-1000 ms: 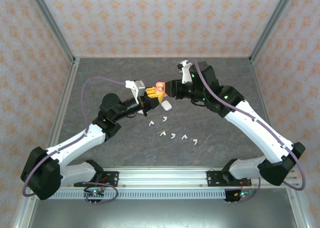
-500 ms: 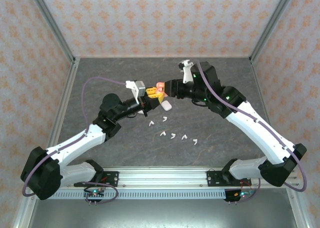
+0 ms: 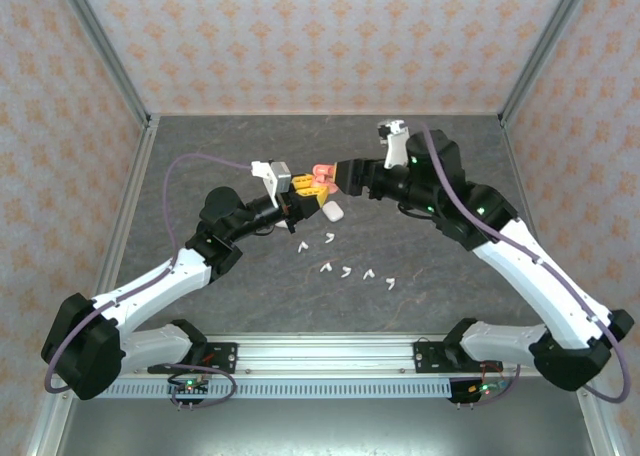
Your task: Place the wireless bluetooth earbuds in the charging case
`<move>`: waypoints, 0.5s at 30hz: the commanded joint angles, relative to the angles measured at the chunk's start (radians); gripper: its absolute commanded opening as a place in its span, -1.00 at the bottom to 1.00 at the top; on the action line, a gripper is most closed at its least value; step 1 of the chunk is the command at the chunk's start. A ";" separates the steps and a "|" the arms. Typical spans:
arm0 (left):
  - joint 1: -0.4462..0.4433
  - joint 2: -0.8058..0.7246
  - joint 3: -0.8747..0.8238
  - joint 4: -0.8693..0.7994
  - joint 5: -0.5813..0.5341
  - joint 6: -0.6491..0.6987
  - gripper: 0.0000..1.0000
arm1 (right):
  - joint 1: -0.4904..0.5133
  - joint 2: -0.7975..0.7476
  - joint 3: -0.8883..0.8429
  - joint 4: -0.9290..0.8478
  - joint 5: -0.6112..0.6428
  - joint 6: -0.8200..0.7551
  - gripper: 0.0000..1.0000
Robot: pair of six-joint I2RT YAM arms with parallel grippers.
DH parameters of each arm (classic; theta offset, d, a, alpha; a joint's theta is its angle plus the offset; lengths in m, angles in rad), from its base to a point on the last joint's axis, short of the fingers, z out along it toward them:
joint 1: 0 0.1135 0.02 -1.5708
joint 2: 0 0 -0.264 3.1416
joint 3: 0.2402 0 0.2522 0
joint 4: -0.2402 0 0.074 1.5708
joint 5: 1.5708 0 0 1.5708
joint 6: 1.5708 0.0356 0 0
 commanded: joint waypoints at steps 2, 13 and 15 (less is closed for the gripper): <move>-0.010 0.002 0.046 0.067 -0.005 0.020 -1.00 | -0.032 -0.022 -0.057 0.043 -0.077 0.061 0.78; -0.012 0.000 0.042 0.072 -0.004 0.006 -1.00 | -0.058 0.015 -0.100 0.133 -0.250 0.128 0.98; -0.014 0.000 0.040 0.072 -0.005 0.006 -1.00 | -0.058 0.024 -0.100 0.156 -0.273 0.134 0.98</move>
